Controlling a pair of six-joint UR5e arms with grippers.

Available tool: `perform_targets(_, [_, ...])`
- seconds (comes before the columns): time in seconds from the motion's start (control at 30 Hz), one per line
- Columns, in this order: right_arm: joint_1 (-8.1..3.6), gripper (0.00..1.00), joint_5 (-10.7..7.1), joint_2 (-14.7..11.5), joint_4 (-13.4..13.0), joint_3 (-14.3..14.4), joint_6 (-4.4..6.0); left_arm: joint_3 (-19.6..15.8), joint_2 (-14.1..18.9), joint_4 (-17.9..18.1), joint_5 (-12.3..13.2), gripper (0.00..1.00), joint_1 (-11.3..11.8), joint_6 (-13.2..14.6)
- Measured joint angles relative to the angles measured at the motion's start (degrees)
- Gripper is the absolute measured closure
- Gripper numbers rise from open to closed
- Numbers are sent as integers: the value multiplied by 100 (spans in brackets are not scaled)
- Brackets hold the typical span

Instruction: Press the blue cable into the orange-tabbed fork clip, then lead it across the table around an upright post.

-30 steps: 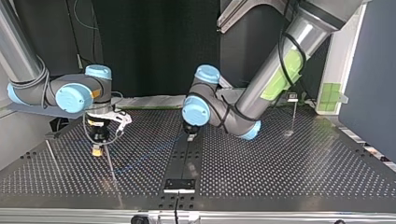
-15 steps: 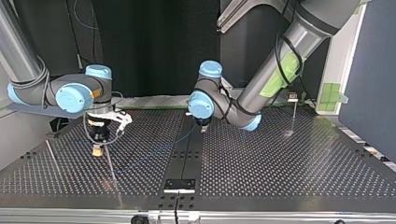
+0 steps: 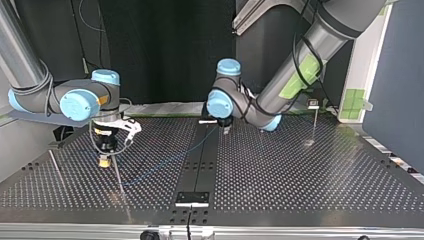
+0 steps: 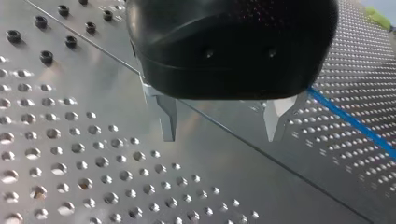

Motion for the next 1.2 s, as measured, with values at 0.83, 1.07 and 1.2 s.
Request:
perform_targets(0.83, [0, 100, 48, 5, -3, 26, -10, -737, -3, 657, 93, 7, 35, -131])
perform_targets(1.07, [0, 100, 103, 36, -7, 51, -17, -760, -9, 998, 348, 7, 74, -225])
perform_targets(1.2, [4, 100, 99, 82, -2, 52, -17, -768, -15, 1041, 401, 7, 101, -236])
